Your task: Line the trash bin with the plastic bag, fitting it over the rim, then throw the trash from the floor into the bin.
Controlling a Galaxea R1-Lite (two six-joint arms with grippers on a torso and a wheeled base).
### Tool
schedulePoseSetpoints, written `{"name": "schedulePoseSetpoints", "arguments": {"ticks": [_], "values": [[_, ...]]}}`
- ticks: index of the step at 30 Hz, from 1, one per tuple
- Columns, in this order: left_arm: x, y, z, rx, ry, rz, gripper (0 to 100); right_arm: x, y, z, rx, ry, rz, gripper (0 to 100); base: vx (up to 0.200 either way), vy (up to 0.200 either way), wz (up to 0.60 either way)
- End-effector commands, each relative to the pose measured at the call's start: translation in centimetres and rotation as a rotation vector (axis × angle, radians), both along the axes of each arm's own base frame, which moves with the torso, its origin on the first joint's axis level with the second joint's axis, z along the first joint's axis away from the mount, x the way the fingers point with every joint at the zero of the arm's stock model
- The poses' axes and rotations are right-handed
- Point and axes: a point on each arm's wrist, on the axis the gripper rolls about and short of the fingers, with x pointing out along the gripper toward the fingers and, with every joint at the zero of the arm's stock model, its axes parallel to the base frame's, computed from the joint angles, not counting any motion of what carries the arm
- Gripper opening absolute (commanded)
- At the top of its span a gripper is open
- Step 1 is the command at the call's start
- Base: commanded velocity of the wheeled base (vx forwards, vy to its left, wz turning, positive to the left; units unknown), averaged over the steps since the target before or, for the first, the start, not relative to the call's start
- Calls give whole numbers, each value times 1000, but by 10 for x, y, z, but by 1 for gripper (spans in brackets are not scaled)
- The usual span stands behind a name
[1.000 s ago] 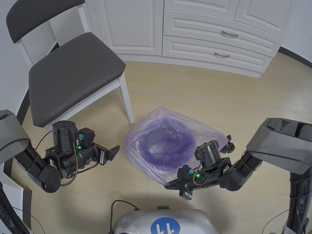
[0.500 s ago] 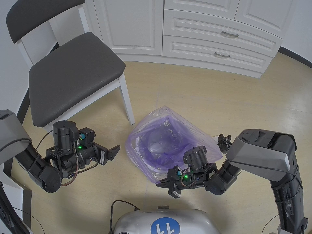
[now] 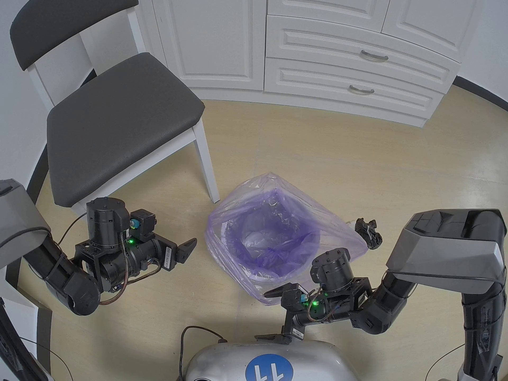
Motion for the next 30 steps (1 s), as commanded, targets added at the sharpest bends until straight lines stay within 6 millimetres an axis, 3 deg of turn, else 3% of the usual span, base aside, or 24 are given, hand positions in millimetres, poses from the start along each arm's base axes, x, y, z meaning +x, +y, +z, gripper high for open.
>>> {"name": "schedulePoseSetpoints", "arguments": {"ticks": [1, 8, 14, 16, 19, 26, 30], "values": [[-4, -2, 4, 0, -6, -7, 100, -23, -6, 28, 83, -44, -4, 100, 0, 0, 0], [-13, -9, 12, 2, -31, -6, 100, -54, -14, 55, 310, -92, -136, 100, 0, 0, 0], [-19, -21, 13, 17, -40, -2, 100, -69, -26, 56, 355, -68, -201, 100, 0, 0, 0], [-20, -26, 13, 22, -44, 5, 100, -63, -29, 60, 368, -89, -265, 100, 0, 0, 0], [-22, -35, 13, 25, -50, 19, 100, -28, -32, 67, 469, -80, -419, 100, 0, 0, 0], [-6, -65, 23, -7, -33, 48, 100, 14, -48, 78, 398, -16, -728, 100, 0, 0, 0], [4, -86, 48, -17, -7, 73, 100, 36, -40, 112, 417, 66, -922, 100, 0, 0, 0]]}}
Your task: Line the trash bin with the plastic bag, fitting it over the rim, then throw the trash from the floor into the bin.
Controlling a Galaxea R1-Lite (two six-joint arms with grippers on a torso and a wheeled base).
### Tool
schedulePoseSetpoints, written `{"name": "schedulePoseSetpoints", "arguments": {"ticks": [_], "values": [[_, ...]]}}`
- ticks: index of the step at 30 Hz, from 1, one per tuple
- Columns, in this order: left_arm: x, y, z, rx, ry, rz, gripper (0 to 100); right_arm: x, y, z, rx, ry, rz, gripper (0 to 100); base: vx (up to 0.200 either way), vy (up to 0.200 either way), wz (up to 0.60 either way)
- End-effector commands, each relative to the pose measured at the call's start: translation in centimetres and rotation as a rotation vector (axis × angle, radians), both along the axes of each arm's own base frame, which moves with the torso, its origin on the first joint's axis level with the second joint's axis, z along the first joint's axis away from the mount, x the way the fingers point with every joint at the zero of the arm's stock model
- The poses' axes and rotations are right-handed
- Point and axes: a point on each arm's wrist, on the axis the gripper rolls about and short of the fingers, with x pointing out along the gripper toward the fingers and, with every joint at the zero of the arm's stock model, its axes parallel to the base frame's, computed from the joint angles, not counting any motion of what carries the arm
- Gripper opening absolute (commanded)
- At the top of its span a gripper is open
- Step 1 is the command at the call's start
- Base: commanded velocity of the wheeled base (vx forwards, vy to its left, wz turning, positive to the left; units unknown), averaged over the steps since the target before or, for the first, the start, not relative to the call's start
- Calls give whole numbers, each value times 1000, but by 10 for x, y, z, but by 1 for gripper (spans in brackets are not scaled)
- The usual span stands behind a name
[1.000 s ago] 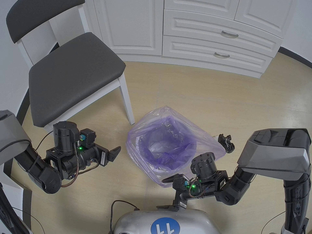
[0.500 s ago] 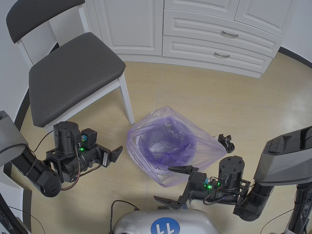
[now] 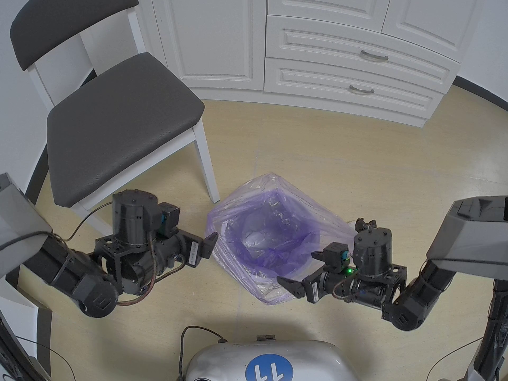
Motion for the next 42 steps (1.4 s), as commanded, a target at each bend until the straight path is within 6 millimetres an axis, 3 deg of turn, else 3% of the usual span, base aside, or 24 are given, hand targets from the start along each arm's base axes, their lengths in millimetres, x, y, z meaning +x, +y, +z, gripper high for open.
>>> {"name": "schedulePoseSetpoints", "arguments": {"ticks": [1, 6, 9, 15, 19, 20, 23, 27, 28, 31, 36, 38, 42], "values": [[14, -42, 31, -34, 16, 11, 100, 45, -1, 65, 105, 15, -280, 100, 0, 0, 0], [15, -55, 35, -1, 83, 36, 100, 61, -4, 100, 126, 80, -332, 100, 0, 0, 0], [19, -62, 29, 14, 106, 41, 100, 73, -13, 107, 126, 93, -365, 100, 0, 0, 0], [40, -73, 3, 93, 117, 138, 100, 100, -28, 97, 142, 120, -361, 100, 0, 0, 0], [49, -76, -7, 123, 118, 168, 100, 105, -28, 92, 142, 125, -366, 100, 0, 0, 0], [58, -75, -13, 160, 110, 190, 100, 107, -29, 90, 146, 131, -357, 100, 0, 0, 0], [66, -70, -10, 172, 91, 213, 100, 103, -30, 95, 156, 130, -343, 100, 0, 0, 0], [69, -64, -3, 160, 76, 232, 100, 76, -29, 120, 189, 109, -315, 100, 0, 0, 0], [70, -62, 0, 154, 70, 238, 100, 56, -23, 131, 206, 112, -266, 100, 0, 0, 0], [71, -60, 1, 152, 68, 244, 100, 25, -13, 136, 204, 135, -171, 100, 0, 0, 0], [72, -60, -3, 152, 72, 246, 100, 10, 5, 122, 165, 181, -105, 100, 0, 0, 0], [73, -61, -3, 150, 69, 247, 100, 16, 13, 98, 118, 227, -102, 100, 0, 0, 0], [74, -58, -1, 149, 65, 254, 100, 33, 18, 72, 76, 259, -116, 100, 0, 0, 0]]}}
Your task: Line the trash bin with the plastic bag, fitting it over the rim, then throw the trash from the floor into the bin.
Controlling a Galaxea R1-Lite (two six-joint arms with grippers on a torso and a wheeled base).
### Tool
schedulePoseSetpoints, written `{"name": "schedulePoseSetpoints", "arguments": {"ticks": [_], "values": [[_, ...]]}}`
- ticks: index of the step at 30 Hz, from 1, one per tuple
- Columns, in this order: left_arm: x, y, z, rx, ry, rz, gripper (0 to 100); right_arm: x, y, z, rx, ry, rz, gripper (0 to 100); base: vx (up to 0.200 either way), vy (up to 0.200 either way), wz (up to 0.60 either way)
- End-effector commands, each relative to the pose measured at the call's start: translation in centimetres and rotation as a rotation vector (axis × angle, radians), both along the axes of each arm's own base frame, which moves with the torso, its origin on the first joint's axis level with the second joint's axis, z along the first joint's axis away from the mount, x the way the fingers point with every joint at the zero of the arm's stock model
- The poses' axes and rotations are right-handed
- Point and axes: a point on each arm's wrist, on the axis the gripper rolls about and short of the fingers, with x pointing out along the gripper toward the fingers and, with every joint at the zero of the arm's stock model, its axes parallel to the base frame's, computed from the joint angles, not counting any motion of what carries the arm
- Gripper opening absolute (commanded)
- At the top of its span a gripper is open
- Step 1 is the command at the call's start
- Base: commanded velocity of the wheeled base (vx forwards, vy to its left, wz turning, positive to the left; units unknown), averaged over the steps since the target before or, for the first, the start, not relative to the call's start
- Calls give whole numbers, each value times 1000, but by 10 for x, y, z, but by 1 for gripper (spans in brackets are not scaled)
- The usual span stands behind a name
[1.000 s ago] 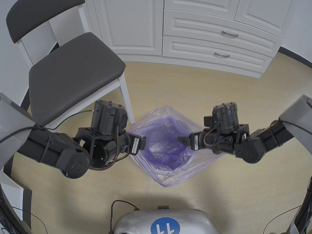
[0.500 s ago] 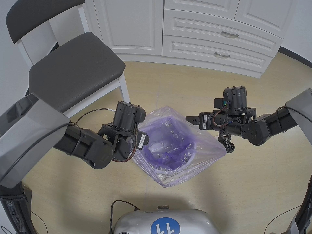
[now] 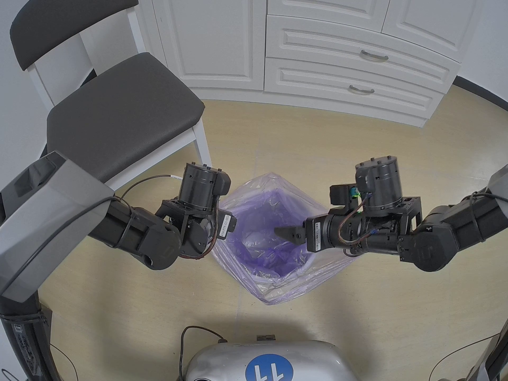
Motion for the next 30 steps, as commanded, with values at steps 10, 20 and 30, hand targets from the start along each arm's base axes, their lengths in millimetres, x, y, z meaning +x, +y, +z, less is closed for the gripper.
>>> {"name": "schedulePoseSetpoints", "arguments": {"ticks": [10, 20, 30], "values": [[11, 11, -1, -22, -28, 38, 100, 61, 1, -61, -59, 74, -86, 100, 0, 0, 0], [29, 21, -16, -16, -28, 71, 100, 90, -1, -70, -16, -46, -186, 100, 0, 0, 0], [48, 28, -24, -26, -52, 112, 100, 112, -8, -73, 68, -181, -228, 100, 0, 0, 0]]}}
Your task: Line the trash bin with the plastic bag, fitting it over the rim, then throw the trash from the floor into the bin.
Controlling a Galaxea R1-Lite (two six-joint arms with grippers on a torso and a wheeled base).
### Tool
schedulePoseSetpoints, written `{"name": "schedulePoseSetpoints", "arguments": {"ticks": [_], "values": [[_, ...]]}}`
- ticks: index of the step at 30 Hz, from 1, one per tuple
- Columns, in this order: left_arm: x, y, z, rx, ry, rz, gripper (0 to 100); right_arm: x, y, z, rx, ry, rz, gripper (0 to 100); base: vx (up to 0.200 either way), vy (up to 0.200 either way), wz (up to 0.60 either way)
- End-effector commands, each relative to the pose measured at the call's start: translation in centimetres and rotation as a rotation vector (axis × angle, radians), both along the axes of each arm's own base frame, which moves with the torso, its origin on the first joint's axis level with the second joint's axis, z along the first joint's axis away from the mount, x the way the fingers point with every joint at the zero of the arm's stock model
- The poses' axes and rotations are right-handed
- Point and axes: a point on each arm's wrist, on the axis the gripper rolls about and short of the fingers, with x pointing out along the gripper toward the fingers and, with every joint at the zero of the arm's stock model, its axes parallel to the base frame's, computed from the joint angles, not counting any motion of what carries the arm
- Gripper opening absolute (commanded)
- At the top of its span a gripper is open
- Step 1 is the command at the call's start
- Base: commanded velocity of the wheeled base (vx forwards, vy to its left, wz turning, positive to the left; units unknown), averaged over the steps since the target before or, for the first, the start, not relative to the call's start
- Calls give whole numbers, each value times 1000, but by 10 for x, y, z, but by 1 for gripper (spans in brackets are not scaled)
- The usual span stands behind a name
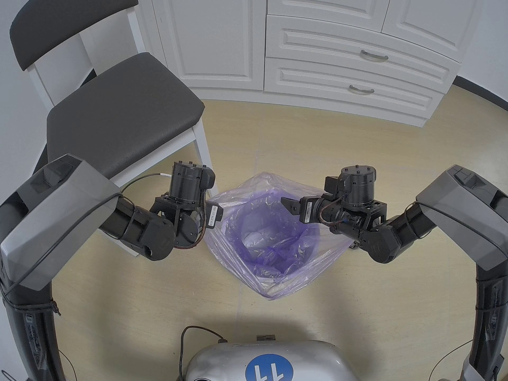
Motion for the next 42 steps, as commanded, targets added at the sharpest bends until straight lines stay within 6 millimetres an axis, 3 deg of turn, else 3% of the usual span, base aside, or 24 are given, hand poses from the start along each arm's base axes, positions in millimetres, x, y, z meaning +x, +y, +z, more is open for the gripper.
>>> {"name": "schedulePoseSetpoints", "arguments": {"ticks": [1, 9, 20, 31, 42], "values": [[13, 4, -11, 0, -4, 26, 100, 9, -4, -14, -1, 6, -18, 100, 0, 0, 0], [29, 10, -20, -8, -19, 57, 100, 23, -4, -16, 62, -7, -44, 100, 0, 0, 0], [44, 17, -12, -12, -93, 133, 100, 30, -2, -8, 183, -94, -43, 100, 0, 0, 0], [57, 10, -23, -45, -149, 139, 100, 37, -3, -20, 193, -120, -49, 100, 0, 0, 0], [70, 6, -35, -57, -174, 149, 100, 60, -11, -36, 217, -128, -83, 100, 0, 0, 0]]}}
